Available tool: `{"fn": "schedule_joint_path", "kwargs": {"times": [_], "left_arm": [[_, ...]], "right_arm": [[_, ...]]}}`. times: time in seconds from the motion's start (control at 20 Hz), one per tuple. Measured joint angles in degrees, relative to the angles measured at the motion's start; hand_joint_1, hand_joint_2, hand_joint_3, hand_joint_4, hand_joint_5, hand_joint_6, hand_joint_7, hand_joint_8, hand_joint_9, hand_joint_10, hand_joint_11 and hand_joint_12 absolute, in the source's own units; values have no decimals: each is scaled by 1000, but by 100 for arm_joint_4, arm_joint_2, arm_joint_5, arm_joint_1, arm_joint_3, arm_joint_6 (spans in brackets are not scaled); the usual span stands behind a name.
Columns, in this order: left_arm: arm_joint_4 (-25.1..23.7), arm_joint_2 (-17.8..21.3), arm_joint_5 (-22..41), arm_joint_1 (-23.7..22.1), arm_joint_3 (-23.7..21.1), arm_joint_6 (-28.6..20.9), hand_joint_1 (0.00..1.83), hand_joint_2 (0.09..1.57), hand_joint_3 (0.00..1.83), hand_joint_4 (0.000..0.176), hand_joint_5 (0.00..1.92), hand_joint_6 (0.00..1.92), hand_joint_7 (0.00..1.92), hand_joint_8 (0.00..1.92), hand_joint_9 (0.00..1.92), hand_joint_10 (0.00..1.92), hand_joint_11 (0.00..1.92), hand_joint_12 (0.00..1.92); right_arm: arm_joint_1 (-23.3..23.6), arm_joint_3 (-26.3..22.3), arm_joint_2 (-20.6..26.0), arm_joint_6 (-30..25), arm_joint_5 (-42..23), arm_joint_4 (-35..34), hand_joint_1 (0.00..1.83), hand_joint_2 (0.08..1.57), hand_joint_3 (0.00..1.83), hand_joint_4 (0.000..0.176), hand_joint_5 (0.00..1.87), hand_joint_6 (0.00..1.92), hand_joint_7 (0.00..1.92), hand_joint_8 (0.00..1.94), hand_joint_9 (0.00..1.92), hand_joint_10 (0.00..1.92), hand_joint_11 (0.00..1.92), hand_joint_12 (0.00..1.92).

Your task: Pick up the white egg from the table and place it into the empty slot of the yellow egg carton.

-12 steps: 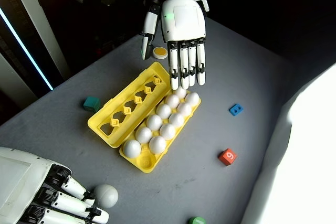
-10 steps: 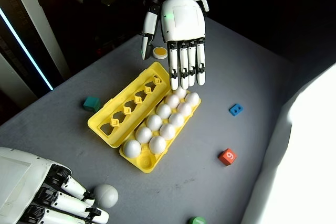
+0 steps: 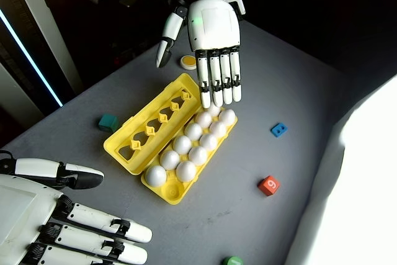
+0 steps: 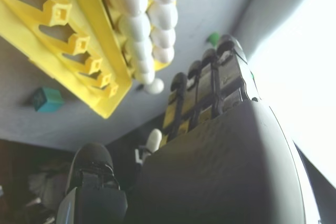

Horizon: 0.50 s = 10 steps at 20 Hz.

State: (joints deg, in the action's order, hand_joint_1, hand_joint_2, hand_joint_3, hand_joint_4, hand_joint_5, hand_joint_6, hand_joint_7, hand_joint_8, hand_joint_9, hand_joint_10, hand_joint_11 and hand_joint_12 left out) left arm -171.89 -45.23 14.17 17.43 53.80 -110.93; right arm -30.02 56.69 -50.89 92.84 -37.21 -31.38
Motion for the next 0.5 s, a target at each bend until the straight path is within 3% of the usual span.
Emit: {"fn": "schedule_joint_path", "kwargs": {"times": [0.05,0.15,0.25,0.4,0.5], "left_arm": [[0,0,-13,0,0,7,0,1130,10,0,20,3,3,0,1,0,3,1],[0,0,-52,0,20,7,0,1138,12,0,3,0,0,0,0,0,0,0],[-2,0,-79,33,61,4,0,1142,11,0,0,0,0,0,0,0,0,0],[2,0,-20,72,59,-39,0,1137,8,0,0,0,0,0,0,0,0,0],[-2,0,-9,105,74,-57,0,1142,8,0,8,3,4,1,3,1,10,5]], "right_arm": [[0,0,0,39,0,-31,164,1103,0,0,108,0,60,0,17,0,0,63],[0,0,-2,173,-2,-205,271,1001,1,0,108,0,42,0,24,0,1,112],[0,59,-79,343,-13,-367,131,854,0,0,221,13,5,0,3,0,0,127],[0,170,-232,581,94,-979,141,781,0,1,296,7,0,0,0,0,0,246],[42,192,-240,588,190,-1137,262,727,0,36,482,25,0,0,0,0,0,309]]}}
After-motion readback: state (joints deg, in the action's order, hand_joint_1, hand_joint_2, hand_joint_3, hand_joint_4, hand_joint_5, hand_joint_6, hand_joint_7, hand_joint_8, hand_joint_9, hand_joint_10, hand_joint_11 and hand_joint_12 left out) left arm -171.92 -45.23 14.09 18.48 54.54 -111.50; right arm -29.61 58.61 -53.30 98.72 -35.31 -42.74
